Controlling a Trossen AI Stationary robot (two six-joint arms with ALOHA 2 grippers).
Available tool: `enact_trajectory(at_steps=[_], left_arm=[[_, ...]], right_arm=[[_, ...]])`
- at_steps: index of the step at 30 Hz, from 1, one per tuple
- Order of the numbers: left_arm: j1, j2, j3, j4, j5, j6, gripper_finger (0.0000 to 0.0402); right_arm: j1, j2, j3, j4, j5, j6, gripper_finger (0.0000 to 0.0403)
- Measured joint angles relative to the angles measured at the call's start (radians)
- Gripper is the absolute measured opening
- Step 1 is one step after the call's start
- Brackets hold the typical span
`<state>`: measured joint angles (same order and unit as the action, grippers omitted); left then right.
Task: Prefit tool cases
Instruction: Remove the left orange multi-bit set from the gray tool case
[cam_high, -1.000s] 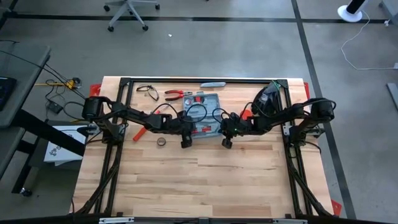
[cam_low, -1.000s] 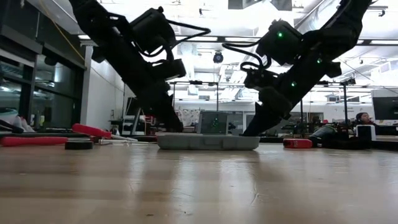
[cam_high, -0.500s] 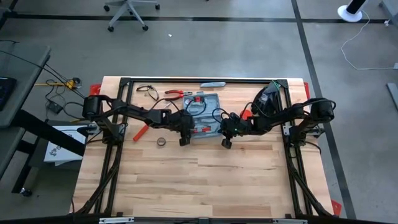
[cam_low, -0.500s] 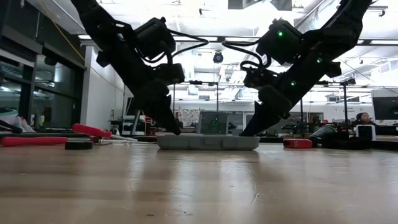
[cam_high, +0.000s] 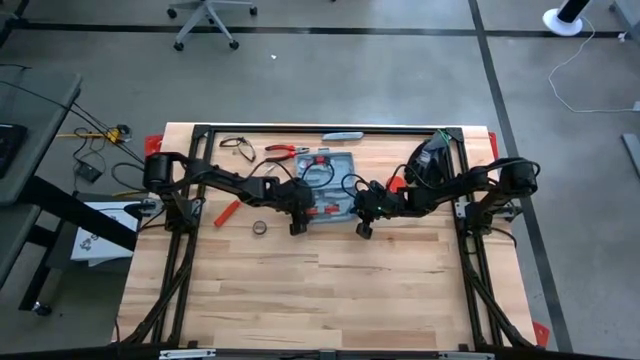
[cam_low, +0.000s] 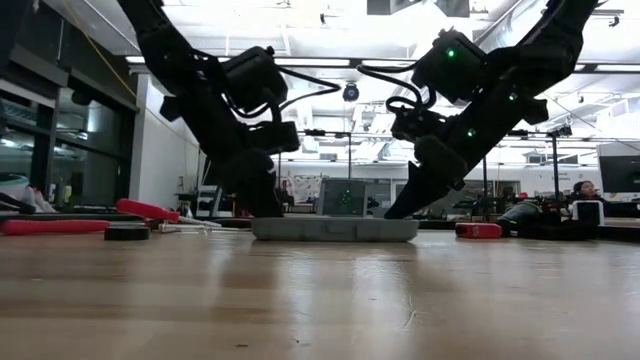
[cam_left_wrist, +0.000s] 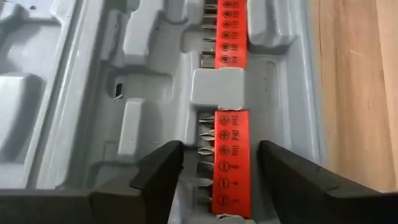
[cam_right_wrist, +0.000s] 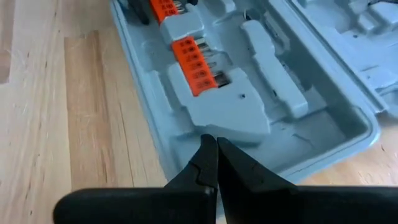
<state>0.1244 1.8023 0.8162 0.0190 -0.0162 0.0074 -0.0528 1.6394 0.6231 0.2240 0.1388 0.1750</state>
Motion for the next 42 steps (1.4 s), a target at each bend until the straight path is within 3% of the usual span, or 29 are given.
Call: enact_trajectory(at_steps=[3,8,10,19,29,38,40,42], left_arm=[[-0.002,0.025,0.002,0.004,-0.02,-0.018,0.0176],[-0.001,0.046,0.006,0.015,0.001,-0.03,0.0069],[-0.004,0.046,0.005,0.016,-0.008,-0.028,0.0054],[-0.034,0.022,-0.004,0.024,-0.098,-0.027,0.0052],[-0.066,-0.121,-0.013,-0.035,-0.198,-0.002,0.0043],[-0.083,-0.175,-0.008,-0.028,-0.265,0.024,0.004],[-0.082,-0.179,-0.008,-0.027,-0.275,0.031,0.001],[-0.082,-0.189,-0.008,-0.04,-0.284,0.031,0.0004]], right_arm=[[0.0,0.0,0.0,-0.001,0.0,0.0,0.0],[0.0,0.0,0.0,-0.002,0.0,0.003,0.0],[0.0,0.0,0.0,-0.006,0.0,0.001,0.0],[0.0,0.0,0.0,-0.003,0.001,0.0,0.0],[0.0,0.0,0.002,-0.019,0.007,0.0,0.0],[0.0,0.0,0.001,-0.02,0.006,0.0,0.0],[0.0,0.0,0.001,-0.02,0.006,0.0,0.0],[0.0,0.0,0.001,-0.02,0.006,0.0,0.0]])
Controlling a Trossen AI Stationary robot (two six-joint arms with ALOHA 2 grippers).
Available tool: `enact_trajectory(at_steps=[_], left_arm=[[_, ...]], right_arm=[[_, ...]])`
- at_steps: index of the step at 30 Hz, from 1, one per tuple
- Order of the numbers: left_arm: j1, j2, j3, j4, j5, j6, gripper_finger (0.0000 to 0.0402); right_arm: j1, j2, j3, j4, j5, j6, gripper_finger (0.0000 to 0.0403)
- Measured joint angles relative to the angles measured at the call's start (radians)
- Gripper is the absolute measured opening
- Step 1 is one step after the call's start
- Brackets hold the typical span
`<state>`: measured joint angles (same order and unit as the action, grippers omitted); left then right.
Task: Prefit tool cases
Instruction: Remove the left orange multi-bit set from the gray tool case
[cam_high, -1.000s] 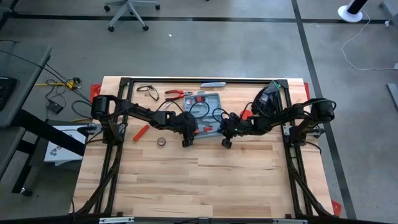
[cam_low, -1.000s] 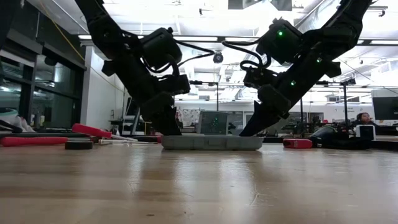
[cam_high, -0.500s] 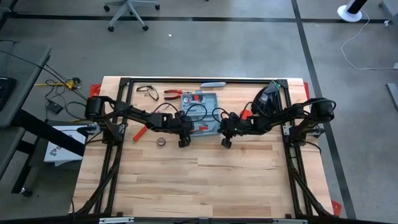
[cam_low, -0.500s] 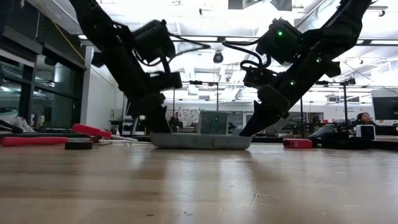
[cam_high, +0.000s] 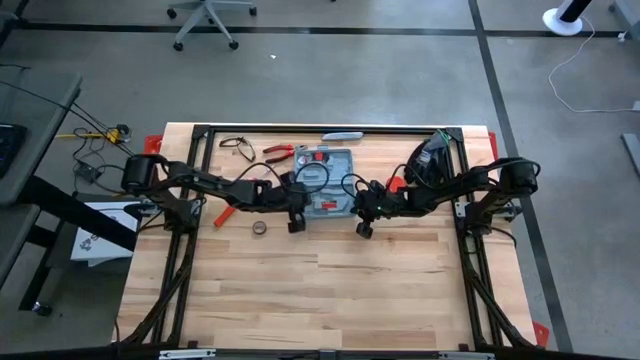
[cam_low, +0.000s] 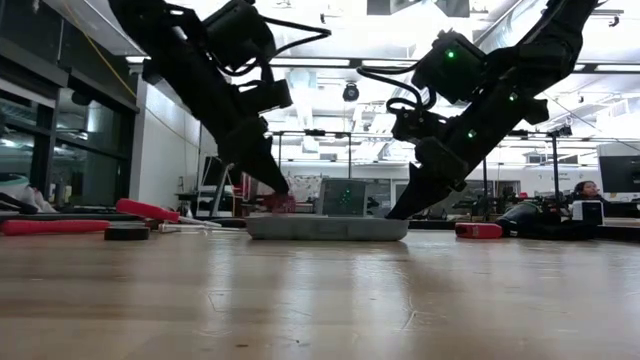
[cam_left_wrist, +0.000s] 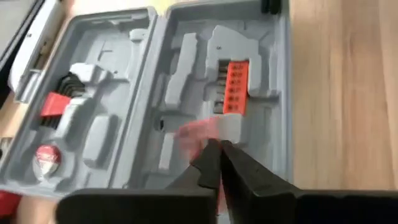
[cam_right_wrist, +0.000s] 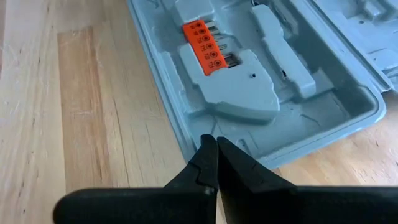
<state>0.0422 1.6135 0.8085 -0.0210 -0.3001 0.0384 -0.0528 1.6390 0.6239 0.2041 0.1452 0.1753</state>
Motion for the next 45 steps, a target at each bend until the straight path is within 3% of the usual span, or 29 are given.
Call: enact_trajectory(at_steps=[9,16,19,23,28,34,37,41,45], left_arm=[[-0.005,-0.057,0.001,-0.154,-0.037,-0.029,0.0004],[0.007,-0.053,0.002,-0.146,-0.057,-0.051,0.0002],[0.023,-0.05,0.002,-0.136,-0.017,-0.054,0.0003],[0.028,-0.041,0.002,-0.093,0.032,-0.053,0.0029],[0.01,0.017,0.003,-0.022,0.018,-0.025,0.0088],[-0.023,0.124,0.002,-0.009,-0.089,-0.018,0.0162],[-0.045,0.154,0.005,0.003,-0.217,-0.04,0.0185],[-0.075,0.173,0.004,-0.006,-0.404,-0.063,0.0197],[-0.085,0.173,0.003,-0.012,-0.442,-0.054,0.0196]], right_arm=[[0.0,0.0,0.0,-0.006,0.0,0.0,0.0],[0.0,0.0,0.0,-0.005,0.001,0.0,0.0],[0.0,0.0,0.0,-0.004,0.002,0.0,0.0],[0.0,0.0,-0.001,-0.001,0.003,-0.004,0.0],[0.0,0.0,-0.001,0.002,0.005,-0.01,0.0],[0.0,0.0,-0.001,0.002,0.007,-0.012,0.0],[0.0,0.001,-0.001,0.005,0.007,-0.012,0.0],[0.0,0.001,-0.001,0.012,0.007,-0.011,0.0],[0.0,0.001,-0.001,0.01,0.007,-0.012,0.0]])
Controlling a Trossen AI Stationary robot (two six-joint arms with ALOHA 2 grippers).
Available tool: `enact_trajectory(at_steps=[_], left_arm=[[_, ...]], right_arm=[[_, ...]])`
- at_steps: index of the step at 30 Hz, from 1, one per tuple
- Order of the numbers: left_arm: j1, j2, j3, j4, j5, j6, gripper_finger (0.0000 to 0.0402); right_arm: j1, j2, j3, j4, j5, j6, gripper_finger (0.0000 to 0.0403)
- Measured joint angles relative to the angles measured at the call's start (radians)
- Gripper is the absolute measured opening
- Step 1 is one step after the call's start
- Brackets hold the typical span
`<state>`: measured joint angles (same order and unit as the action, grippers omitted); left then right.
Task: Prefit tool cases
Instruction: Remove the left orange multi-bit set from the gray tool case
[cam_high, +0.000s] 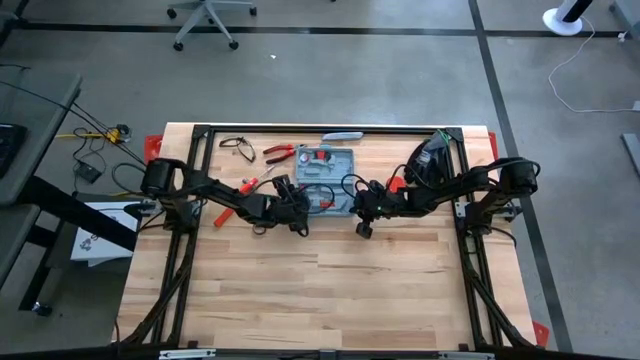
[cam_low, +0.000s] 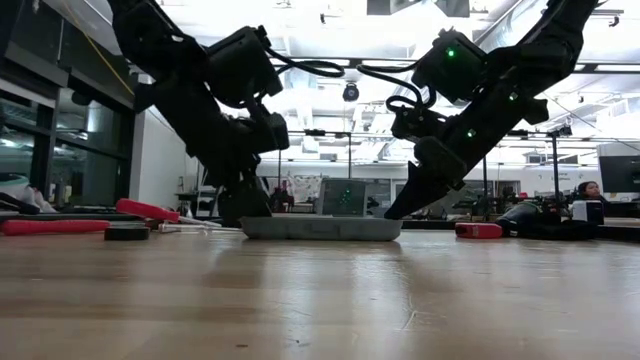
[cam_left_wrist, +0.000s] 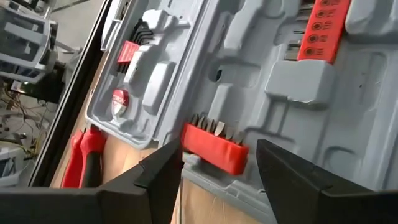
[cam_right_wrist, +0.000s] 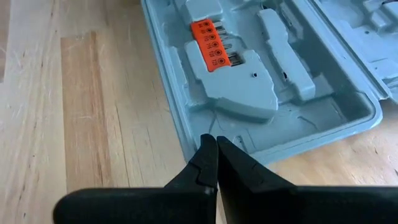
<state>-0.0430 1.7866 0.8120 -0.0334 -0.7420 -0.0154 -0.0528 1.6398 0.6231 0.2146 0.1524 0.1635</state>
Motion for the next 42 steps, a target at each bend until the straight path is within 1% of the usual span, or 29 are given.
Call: enact_trajectory(at_steps=[13,15,18,21,24,28,30,36,42], left_arm=[[0.056,-0.001,0.0,-0.012,0.005,0.008,0.0193],[0.059,0.0,0.0,-0.012,-0.012,-0.006,0.0193],[0.059,0.0,-0.002,-0.012,-0.069,-0.042,0.0193],[0.06,0.0,-0.002,0.002,-0.081,-0.051,0.0193],[0.06,0.0,-0.002,0.015,-0.052,-0.051,0.0193],[0.058,0.0,-0.002,0.031,0.06,-0.035,0.0193],[0.058,-0.001,-0.002,0.037,0.098,-0.035,0.0193],[0.067,-0.001,-0.002,0.041,0.104,-0.037,0.0193],[0.104,0.0,-0.002,0.038,0.106,-0.059,0.0193]], right_arm=[[0.0,0.0,0.001,-0.002,0.005,0.0,0.0],[0.0,0.0,0.001,-0.003,0.016,0.0,0.0],[0.0,0.0,0.001,-0.004,0.03,0.0,0.0],[0.0,-0.001,0.001,-0.007,0.031,0.0,0.0],[0.0,-0.001,0.001,-0.007,0.031,0.0,0.0],[0.0,-0.001,0.001,-0.007,0.031,0.0,0.0],[0.0,-0.001,0.001,-0.007,0.031,0.0,0.0],[0.0,-0.001,0.001,-0.007,0.031,0.0,0.0],[0.0,-0.001,0.001,-0.007,0.031,0.0,0.0]])
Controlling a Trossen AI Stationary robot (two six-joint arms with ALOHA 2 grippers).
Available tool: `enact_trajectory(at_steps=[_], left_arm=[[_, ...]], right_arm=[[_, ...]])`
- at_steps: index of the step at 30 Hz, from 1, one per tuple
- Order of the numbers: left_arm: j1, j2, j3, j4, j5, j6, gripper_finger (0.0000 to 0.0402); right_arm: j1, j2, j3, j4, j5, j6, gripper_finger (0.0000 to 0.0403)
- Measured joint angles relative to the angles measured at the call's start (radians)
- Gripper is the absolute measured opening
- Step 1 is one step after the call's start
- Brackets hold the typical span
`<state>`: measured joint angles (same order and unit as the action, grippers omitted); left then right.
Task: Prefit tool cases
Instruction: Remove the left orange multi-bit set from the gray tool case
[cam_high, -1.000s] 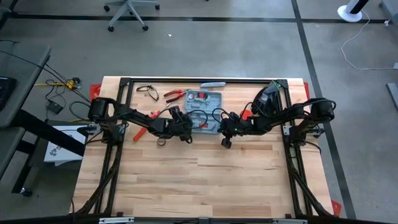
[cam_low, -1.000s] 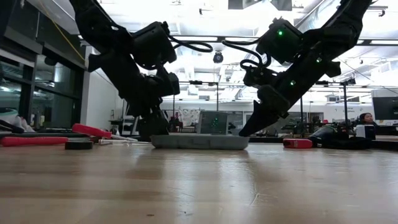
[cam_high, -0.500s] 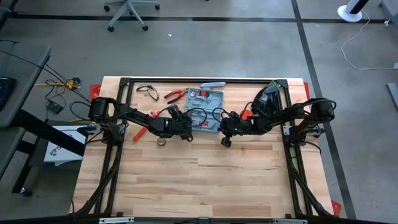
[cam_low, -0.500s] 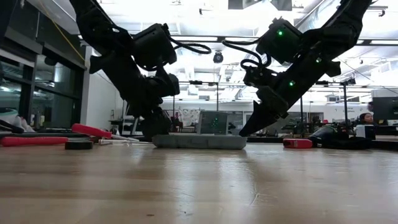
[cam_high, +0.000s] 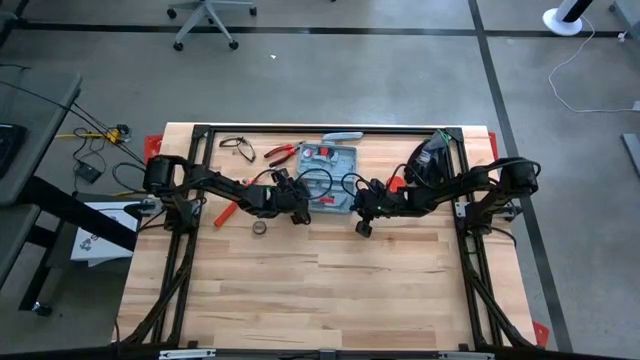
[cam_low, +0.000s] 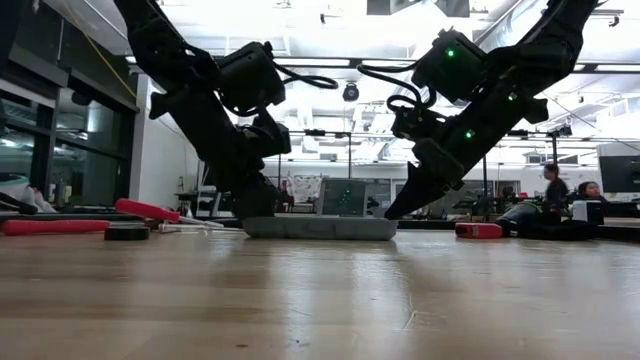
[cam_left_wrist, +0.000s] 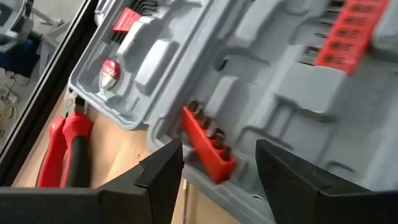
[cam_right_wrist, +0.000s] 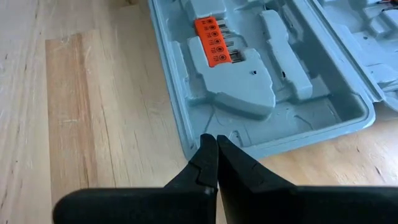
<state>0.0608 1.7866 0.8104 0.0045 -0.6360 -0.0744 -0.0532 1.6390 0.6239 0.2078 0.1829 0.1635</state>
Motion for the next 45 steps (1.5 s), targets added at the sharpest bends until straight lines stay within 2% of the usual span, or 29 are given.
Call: enact_trajectory(at_steps=[4,7,13,18,25,39,41,45], left_arm=[[0.04,0.0,0.0,0.005,0.048,-0.004,0.0189],[0.073,-0.002,0.002,0.002,0.109,-0.016,0.0169],[0.125,-0.006,-0.024,0.02,0.187,-0.029,0.0087],[0.138,-0.006,-0.04,0.019,0.186,-0.04,0.0018],[0.121,-0.02,-0.043,0.053,0.197,-0.022,0.0015],[0.102,-0.194,-0.047,0.017,0.347,-0.001,0.0013],[0.102,-0.225,-0.045,-0.024,0.369,-0.003,0.0013],[0.098,-0.283,-0.05,-0.213,0.378,-0.043,0.0013]], right_arm=[[0.0,0.0,0.0,0.001,0.0,0.0,0.0],[0.0,0.0,0.0,0.002,0.0,0.0,0.0],[0.0,0.0,0.0,0.002,0.0,0.0,0.0],[0.0,0.001,-0.002,-0.012,-0.003,0.0,0.0],[0.0,0.002,-0.003,-0.021,-0.004,0.0,0.0],[0.0,0.002,-0.002,-0.014,-0.001,0.003,0.0],[0.001,0.002,-0.002,-0.015,-0.001,0.004,0.0],[0.001,0.002,-0.002,-0.026,-0.001,0.012,0.0]])
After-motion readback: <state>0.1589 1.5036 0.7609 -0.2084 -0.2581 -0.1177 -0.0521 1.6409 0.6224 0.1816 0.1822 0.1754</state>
